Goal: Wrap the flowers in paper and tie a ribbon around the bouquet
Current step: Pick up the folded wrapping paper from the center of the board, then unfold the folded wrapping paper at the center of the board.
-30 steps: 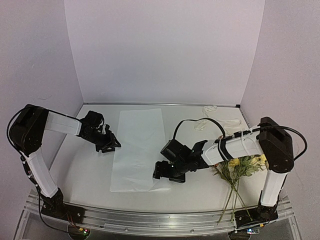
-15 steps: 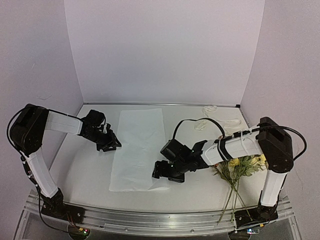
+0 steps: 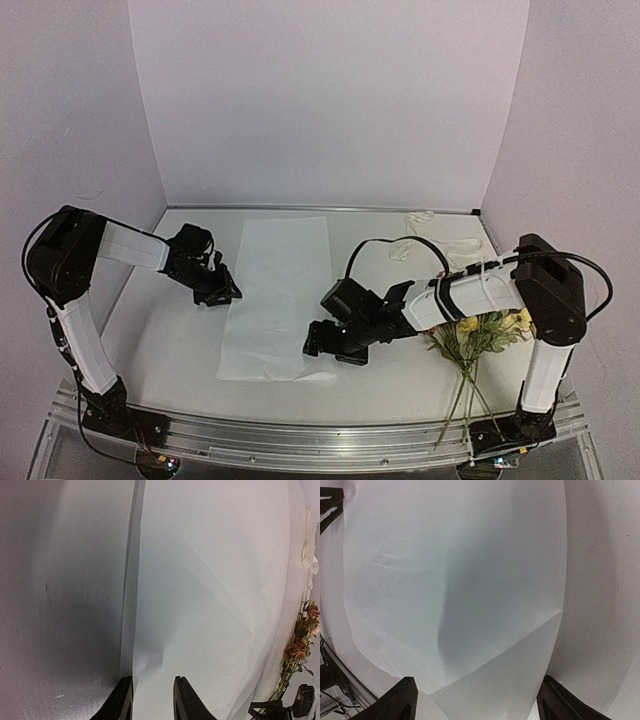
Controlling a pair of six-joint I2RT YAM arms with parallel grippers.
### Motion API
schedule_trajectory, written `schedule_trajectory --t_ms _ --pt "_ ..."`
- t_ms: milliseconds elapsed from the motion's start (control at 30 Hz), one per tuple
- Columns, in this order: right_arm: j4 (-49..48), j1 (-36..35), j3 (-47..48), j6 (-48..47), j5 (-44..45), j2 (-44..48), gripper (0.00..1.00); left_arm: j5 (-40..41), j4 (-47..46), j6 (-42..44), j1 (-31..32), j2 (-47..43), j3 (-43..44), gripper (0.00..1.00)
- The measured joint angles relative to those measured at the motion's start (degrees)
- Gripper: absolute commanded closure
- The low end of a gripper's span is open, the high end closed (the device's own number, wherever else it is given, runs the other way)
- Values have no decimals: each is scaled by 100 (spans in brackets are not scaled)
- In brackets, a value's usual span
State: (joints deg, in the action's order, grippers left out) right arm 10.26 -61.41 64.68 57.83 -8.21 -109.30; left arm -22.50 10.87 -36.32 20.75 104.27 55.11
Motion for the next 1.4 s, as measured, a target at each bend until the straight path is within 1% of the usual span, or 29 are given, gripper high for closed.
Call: schedule_trajectory --t_ms 233,300,333,500,600,767,933,1000,1133,1233,1333,1400 --pt "-32 0 -9 33 -2 0 16 -18 9 -9 0 0 -2 92" --pt "-32 0 -9 37 -2 0 16 -15 11 -11 0 0 -2 99" --pt "-33 0 -9 37 -2 0 16 -5 13 -23 0 0 -2 100" --pt "-38 -2 -9 35 -4 0 13 50 100 34 0 -56 6 100" --pt "-64 -4 -9 42 -17 0 12 172 415 95 -1 -187 120 100" --pt "-127 -115 49 110 8 -41 9 363 901 276 -15 -680 453 100" --pt "-266 -326 333 233 -55 -280 5 432 1374 454 -63 -1212 731 100" --pt "-361 -386 461 270 -153 -385 2 401 1638 511 -89 -1397 891 100" --pt "-502 -430 603 288 -294 -500 2 175 1978 577 -107 -1541 1374 100" --pt "-533 -429 587 286 -273 -476 2 -70 2050 574 -75 -1543 1764 100" --pt "-629 -418 305 272 -99 -233 2 -209 2065 474 105 -1501 2084 100" --pt "-634 -401 -85 271 111 156 2 -278 2059 392 327 -1403 2279 100"
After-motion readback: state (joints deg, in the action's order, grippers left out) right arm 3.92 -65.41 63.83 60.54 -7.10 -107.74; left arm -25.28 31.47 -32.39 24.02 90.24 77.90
